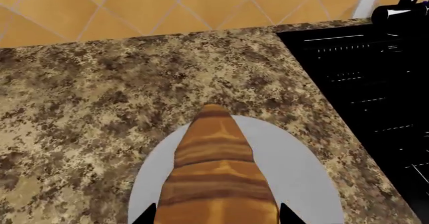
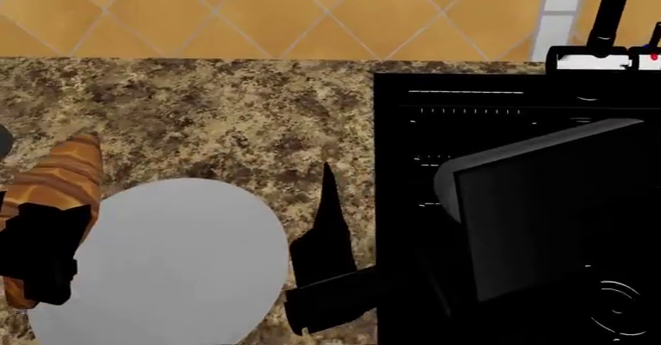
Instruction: Place the pastries on the plates.
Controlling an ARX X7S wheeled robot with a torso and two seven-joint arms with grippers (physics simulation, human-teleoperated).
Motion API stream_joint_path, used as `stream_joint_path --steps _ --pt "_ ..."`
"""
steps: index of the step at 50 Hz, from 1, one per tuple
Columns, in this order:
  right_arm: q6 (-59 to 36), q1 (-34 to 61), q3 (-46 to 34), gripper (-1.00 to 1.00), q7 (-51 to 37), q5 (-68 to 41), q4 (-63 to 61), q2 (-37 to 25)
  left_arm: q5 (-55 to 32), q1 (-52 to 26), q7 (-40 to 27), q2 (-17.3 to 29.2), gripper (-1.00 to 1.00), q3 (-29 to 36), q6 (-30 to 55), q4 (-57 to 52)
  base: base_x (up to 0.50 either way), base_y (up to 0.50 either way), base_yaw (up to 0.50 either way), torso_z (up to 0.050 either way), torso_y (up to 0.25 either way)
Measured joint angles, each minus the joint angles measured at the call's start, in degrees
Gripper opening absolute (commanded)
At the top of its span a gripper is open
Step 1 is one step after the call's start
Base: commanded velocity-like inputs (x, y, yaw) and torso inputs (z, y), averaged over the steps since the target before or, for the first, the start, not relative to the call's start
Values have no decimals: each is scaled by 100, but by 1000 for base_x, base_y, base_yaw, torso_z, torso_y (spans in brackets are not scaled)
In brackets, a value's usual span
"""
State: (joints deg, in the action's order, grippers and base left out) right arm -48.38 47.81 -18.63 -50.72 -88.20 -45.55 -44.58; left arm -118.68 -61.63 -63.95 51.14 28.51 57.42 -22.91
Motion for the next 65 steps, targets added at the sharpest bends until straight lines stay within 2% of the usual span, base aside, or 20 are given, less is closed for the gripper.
stream_joint_path --steps 13,22,41,53,65 --pt "21 -57 -20 100 26 62 -23 -7 52 -100 30 -61 -100 79 61 86 135 162 0 0 1" --pt "41 -85 -13 100 -57 87 -20 -27 222 -367 188 -382 -100 402 369 389 0 0 0 0 1" --pt "193 -234 146 100 -361 145 4 -126 1606 -1063 1537 -1496 -100 1382 1129 1938 0 0 0 0 0" --pt "224 -247 152 100 -505 74 -26 -135 2148 -1118 2105 -1863 -100 1854 1346 2550 0 0 0 1 1" --pt "284 -341 182 100 -562 39 -67 -169 2334 -1095 2309 -2014 -100 2125 1471 2789 0 0 0 0 1"
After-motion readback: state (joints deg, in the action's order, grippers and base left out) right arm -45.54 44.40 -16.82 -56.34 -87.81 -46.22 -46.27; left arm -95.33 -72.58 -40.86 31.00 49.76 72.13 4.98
